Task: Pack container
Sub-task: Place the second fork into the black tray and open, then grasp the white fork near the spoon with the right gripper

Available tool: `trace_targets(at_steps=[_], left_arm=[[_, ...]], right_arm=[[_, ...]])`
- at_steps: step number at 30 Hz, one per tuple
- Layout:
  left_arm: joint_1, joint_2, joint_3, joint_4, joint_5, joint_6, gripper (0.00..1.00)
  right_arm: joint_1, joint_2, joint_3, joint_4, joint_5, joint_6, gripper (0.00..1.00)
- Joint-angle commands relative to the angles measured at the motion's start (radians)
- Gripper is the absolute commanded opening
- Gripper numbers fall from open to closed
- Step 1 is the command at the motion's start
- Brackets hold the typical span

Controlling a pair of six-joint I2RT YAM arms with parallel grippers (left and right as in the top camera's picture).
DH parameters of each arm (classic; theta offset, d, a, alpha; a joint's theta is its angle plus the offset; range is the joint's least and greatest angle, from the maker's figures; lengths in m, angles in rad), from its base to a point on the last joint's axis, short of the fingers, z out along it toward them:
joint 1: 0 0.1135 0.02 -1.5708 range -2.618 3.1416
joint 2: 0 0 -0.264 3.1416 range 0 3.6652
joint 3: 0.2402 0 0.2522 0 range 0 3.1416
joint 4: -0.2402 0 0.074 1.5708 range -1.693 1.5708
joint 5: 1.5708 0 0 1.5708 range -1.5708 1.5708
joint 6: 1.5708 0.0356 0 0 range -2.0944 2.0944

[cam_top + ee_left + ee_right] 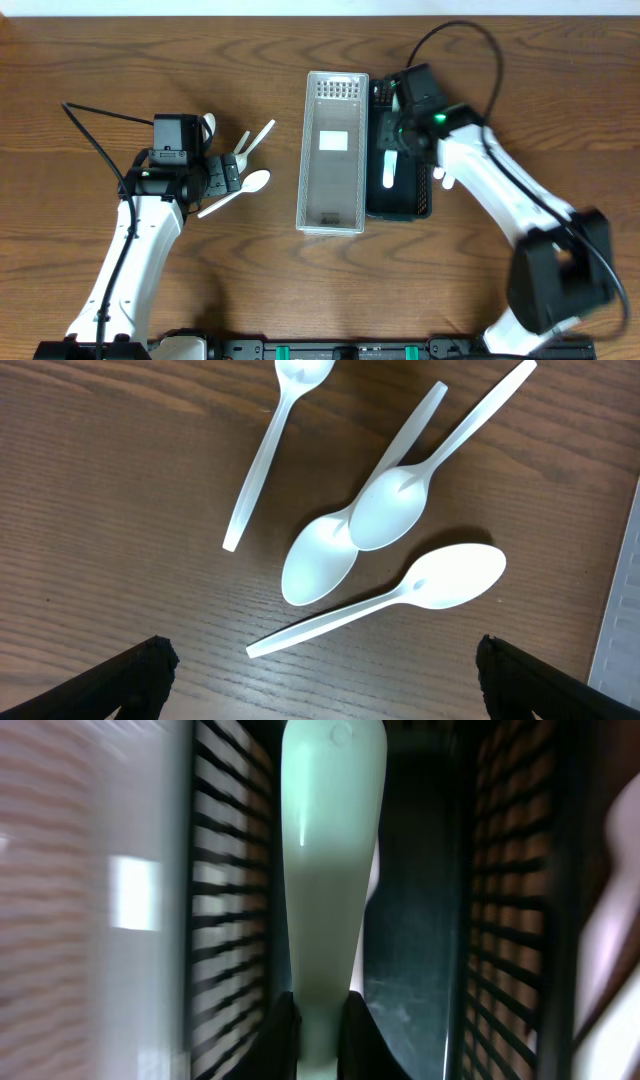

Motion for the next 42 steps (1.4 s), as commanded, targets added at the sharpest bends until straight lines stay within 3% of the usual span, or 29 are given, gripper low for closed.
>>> trace_targets(at_steps=[1,5,8,14,20,34,42], left_arm=[[0.005,0.005,0.017,-0.001,0.003,0.005,0.98],[0.005,0.005,0.017,-0.001,0.003,0.005,0.98],[0.005,0.005,0.017,-0.001,0.003,0.005,0.98],[0.005,0.005,0.017,-0.001,0.003,0.005,0.98],[0.005,0.005,0.017,-0.001,0.003,0.005,0.98],[0.005,0.005,0.017,-0.001,0.003,0.005,0.98],[0.005,0.005,0.017,-0.001,0.003,0.005,0.98]], right_arm=[[0.007,0.025,-0.003,0.013,0.010,-0.068,0.23],[-0.007,-0.057,0.034,0.012,0.027,-0.163,0.60],[-0.050,-0.148,0.052,0.012,0.098,-0.166,0.67],[-0.222,-0.217,0.051,-0.056,0.127,-0.131,0.67],[-0.363,-0.117,0.032,-0.152,0.023,-0.119,0.64],[-0.393,0.145,0.032,-0.128,-0.043,-0.120,0.64],[-0.394,0.203,0.032,-0.127,-0.042,-0.120,0.52]])
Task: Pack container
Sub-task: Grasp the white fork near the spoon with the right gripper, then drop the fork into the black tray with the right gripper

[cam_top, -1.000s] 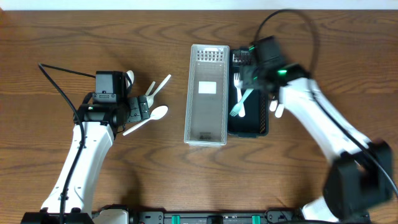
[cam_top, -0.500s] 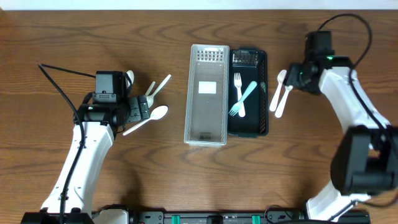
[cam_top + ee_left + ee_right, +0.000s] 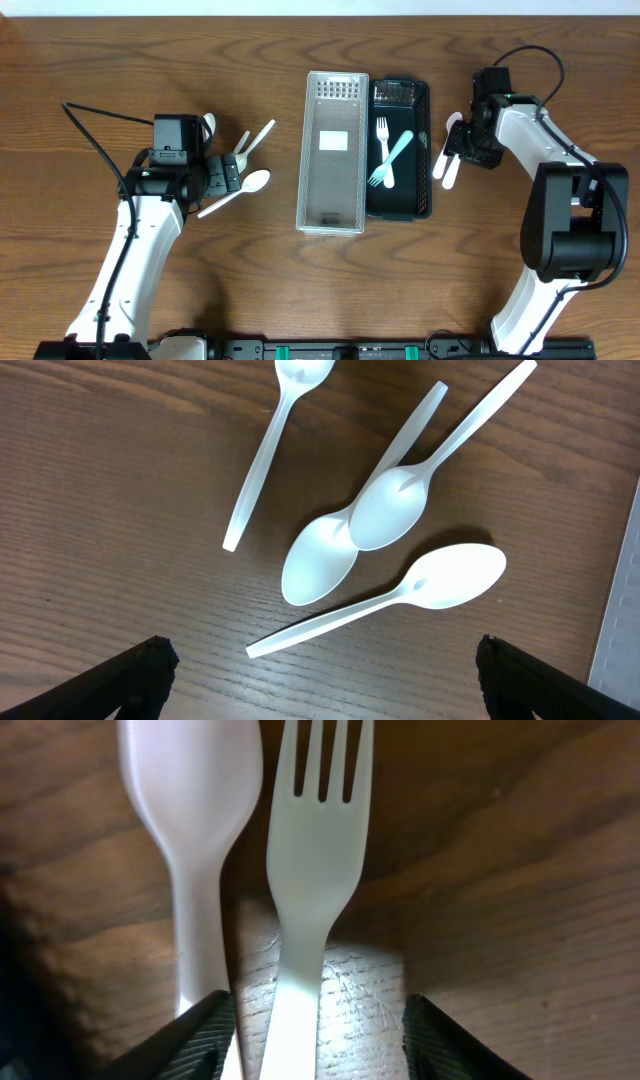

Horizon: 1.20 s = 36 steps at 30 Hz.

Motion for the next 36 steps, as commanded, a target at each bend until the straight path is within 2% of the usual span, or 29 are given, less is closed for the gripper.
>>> trace_targets(at_steps=[1,3,6,8,9,14,18,25,30,36], left_arm=[[0.005,0.005,0.017,0.000,0.003,0.005,0.98],[0.005,0.005,0.017,0.000,0.003,0.005,0.98],[0.005,0.005,0.017,0.000,0.003,0.005,0.98],[0.005,0.005,0.017,0.000,0.003,0.005,0.98],[0.005,0.005,0.017,0.000,0.003,0.005,0.98],[0.005,0.005,0.017,0.000,0.003,0.005,0.98],[0.005,0.005,0.017,0.000,0.003,0.005,0.98],[0.005,0.005,0.017,0.000,0.003,0.005,0.98],[0.005,0.005,0.017,0.000,0.003,0.005,0.98],[0.005,0.005,0.017,0.000,0.003,0.005,0.98]], right_arm=[[-0.014,0.028,-0.001,-0.002,-0.001,0.008,0.50],[-0.014,0.042,-0.001,-0.005,0.005,0.008,0.45],[-0.014,0.059,-0.001,-0.011,0.020,0.008,0.25],[-0.014,0.063,-0.001,-0.020,0.020,0.008,0.07],[-0.014,0.063,-0.001,-0.023,0.021,0.008,0.02],[-0.011,0.004,0.027,-0.080,0.095,0.007,0.01],[0.012,-0.145,0.098,-0.104,0.099,-0.028,0.01],[0.166,-0.366,0.168,-0.043,-0.008,-0.030,0.01],[0.288,-0.330,0.154,-0.022,-0.003,0.013,0.01],[0.359,-0.129,0.135,-0.010,-0.016,0.028,0.01]])
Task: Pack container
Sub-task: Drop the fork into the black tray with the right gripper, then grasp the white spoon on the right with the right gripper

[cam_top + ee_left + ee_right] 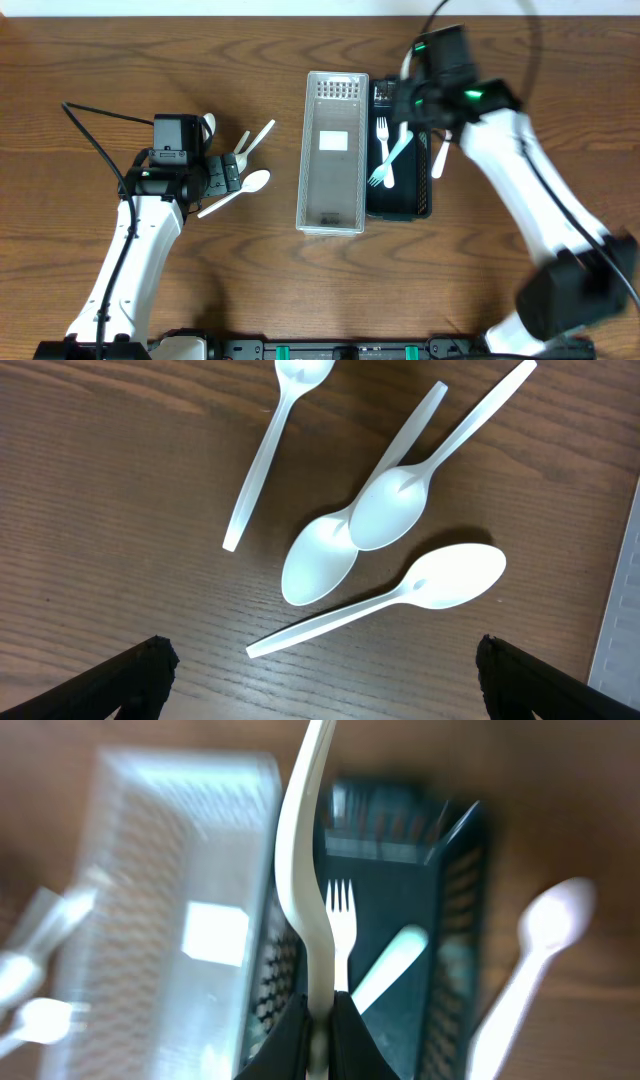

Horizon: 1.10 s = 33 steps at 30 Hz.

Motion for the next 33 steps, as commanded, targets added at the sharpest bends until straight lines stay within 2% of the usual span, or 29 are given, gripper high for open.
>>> trace_targets(at_steps=[1,3,8,14,20,29,33], left_arm=[[0.005,0.005,0.017,0.000,0.003,0.005,0.98],[0.005,0.005,0.017,0.000,0.003,0.005,0.98],[0.005,0.005,0.017,0.000,0.003,0.005,0.98],[0.005,0.005,0.017,0.000,0.003,0.005,0.98],[0.005,0.005,0.017,0.000,0.003,0.005,0.98],[0.005,0.005,0.017,0.000,0.003,0.005,0.98],[0.005,0.005,0.017,0.000,0.003,0.005,0.98]], right_arm=[[0.026,0.129,-0.029,-0.004,-0.026,0.026,0.03],[0.031,0.153,-0.027,0.000,-0.037,0.025,0.26],[0.002,0.097,0.063,-0.011,0.045,-0.008,0.52],[-0.152,0.039,0.113,-0.026,0.114,0.063,0.51],[-0.294,0.103,0.071,-0.071,0.076,0.172,0.50],[-0.293,0.266,0.058,-0.067,0.018,0.172,0.51],[-0.292,0.320,0.058,-0.069,0.019,0.172,0.49]])
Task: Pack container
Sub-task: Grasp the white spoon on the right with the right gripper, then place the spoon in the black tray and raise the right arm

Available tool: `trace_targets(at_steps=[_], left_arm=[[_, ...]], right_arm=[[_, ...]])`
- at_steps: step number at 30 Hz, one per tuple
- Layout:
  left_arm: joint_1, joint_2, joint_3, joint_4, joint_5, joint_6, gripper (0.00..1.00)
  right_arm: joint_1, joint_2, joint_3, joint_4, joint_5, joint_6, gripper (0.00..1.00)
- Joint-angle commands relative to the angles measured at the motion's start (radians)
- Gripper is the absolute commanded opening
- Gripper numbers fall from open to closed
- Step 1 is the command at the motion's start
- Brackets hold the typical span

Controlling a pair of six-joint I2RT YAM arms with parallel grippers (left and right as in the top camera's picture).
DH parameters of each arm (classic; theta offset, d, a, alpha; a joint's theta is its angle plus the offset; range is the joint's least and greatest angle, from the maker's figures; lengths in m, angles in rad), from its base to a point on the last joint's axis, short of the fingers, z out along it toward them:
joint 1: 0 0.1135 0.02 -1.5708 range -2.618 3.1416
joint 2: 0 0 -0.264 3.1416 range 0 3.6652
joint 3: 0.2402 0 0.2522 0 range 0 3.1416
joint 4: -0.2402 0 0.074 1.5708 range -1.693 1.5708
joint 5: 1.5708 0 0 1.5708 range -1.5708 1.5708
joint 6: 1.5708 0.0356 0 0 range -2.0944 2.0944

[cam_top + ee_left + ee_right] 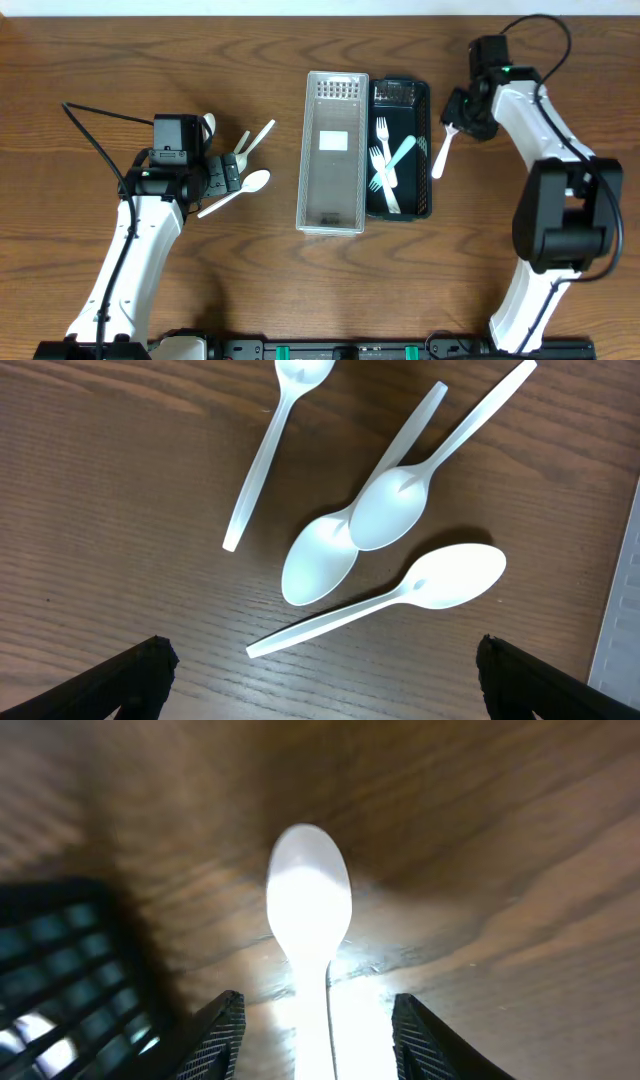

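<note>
A black slotted basket (424,150) holds two white forks (381,133) and a mint-green fork (401,153). Left of it stands a clear plastic container (332,150) with nothing in it. A white spoon (310,910) lies on the table just right of the basket, also visible from overhead as the spoon (440,155). My right gripper (318,1045) is open low over it, fingers on either side of the handle. Several white spoons (400,510) lie at the left. My left gripper (325,690) hangs open above them.
The wooden table (250,280) carries nothing else. My right arm (530,110) reaches in from the right edge, and a black cable (100,140) trails off the left arm.
My right gripper was shut on a white fork above the black basket. That fork now lies in the basket, and the gripper is open over the spoon right of the basket. The left arm has not moved.
First my right gripper held the mint fork down inside the black basket. Then it was open over a white fork and a spoon on the table to the right. Then it held that fork over the basket. Now the fork lies inside, and only the spoon lies there.
</note>
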Motion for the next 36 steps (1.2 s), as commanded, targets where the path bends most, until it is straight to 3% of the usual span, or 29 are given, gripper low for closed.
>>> trace_targets(at_steps=[1,4,11,17,22,24,31,36], left_arm=[[0.005,0.005,0.017,0.000,0.003,0.005,0.98],[0.005,0.005,0.017,0.000,0.003,0.005,0.98],[0.005,0.005,0.017,0.000,0.003,0.005,0.98],[0.005,0.005,0.017,0.000,0.003,0.005,0.98],[0.005,0.005,0.017,0.000,0.003,0.005,0.98],[0.005,0.005,0.017,0.000,0.003,0.005,0.98],[0.005,0.005,0.017,0.000,0.003,0.005,0.98],[0.005,0.005,0.017,0.000,0.003,0.005,0.98]], right_arm=[[0.009,0.038,0.000,-0.001,-0.008,0.015,0.49],[0.009,0.056,0.000,-0.003,-0.008,0.015,0.44],[0.013,0.071,-0.040,-0.003,-0.008,0.015,0.43],[0.011,0.071,-0.074,0.005,-0.006,0.014,0.34],[0.008,0.069,-0.072,-0.014,-0.007,-0.019,0.07],[0.007,0.057,-0.057,-0.045,0.002,-0.040,0.03],[0.037,-0.155,0.093,-0.129,0.031,-0.113,0.01],[0.133,-0.319,0.134,-0.065,0.031,-0.113,0.01]])
